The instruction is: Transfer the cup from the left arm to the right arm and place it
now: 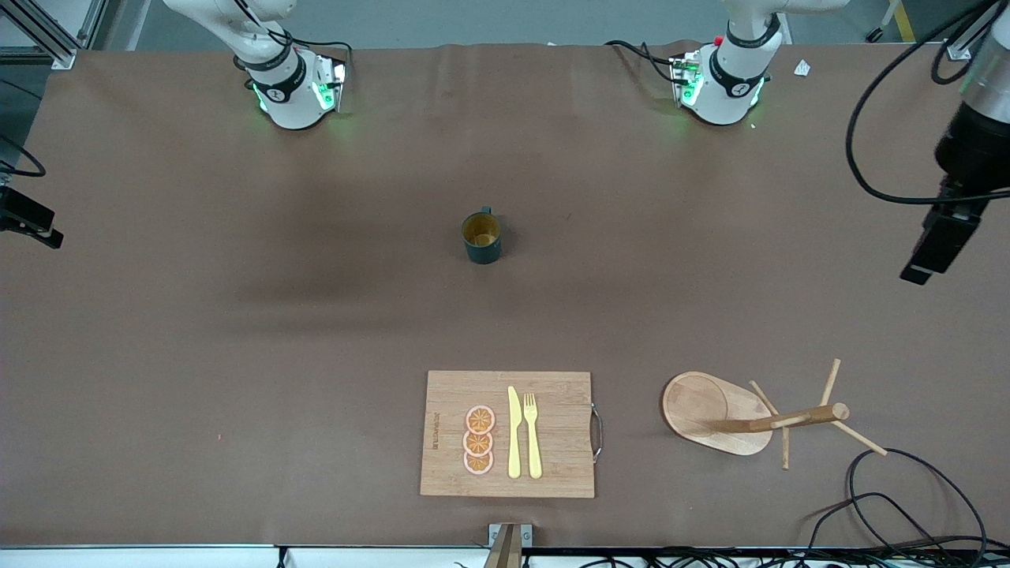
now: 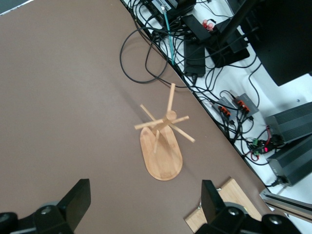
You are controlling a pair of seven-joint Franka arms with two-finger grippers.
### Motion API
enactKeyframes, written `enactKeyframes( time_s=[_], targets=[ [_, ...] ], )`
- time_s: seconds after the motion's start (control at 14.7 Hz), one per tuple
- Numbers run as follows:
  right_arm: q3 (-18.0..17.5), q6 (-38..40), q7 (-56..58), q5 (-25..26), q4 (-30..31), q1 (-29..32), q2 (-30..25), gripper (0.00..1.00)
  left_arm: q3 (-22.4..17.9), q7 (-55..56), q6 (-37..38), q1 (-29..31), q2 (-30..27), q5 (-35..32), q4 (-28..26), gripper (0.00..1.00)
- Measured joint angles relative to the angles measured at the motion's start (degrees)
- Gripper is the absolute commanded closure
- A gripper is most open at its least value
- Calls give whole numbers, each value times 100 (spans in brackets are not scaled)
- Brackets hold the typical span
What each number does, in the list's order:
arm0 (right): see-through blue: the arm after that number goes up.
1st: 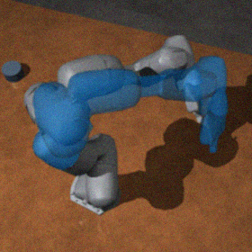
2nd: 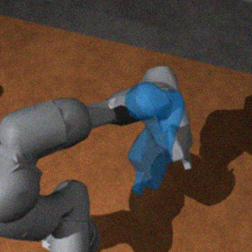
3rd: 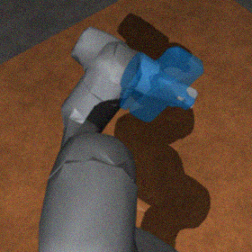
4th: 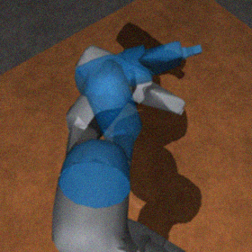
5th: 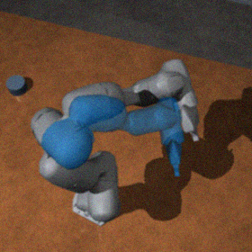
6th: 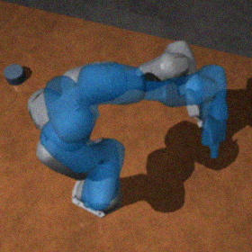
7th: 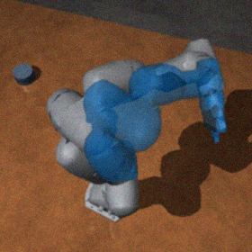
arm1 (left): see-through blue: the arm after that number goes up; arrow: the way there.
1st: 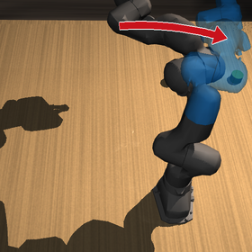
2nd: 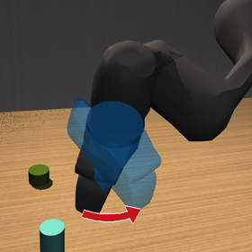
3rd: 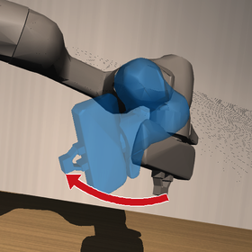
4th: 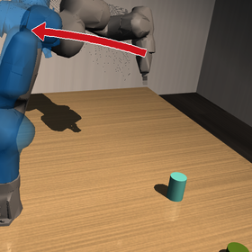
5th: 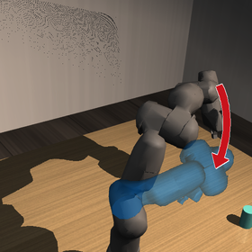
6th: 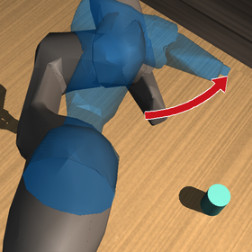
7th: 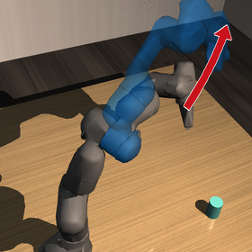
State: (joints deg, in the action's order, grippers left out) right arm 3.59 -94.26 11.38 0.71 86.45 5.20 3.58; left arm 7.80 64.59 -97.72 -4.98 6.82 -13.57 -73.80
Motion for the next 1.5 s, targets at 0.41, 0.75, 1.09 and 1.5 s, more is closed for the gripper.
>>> enactKeyframes(
  time_s=[0.41, 0.75, 1.09, 1.5],
  targets=[
    [-1, 0, 0, 0, 0, 1, 0, 0, -3, -1944, 247, 610, 13, 430, -113, 0],
    [-1, 0, 0, 0, 0, 1, 0, 0, 133, -2214, 522, 496, 52, 448, -193, 0],
    [-1, 0, 0, 0, 0, 1, 0, 0, 280, -2574, 715, 441, 92, 537, -203, 0],
    [-3, 0, 0, 0, 0, 1, 0, 0, 131, -4002, 1444, 408, 137, 538, -210, 0]
  ],
)
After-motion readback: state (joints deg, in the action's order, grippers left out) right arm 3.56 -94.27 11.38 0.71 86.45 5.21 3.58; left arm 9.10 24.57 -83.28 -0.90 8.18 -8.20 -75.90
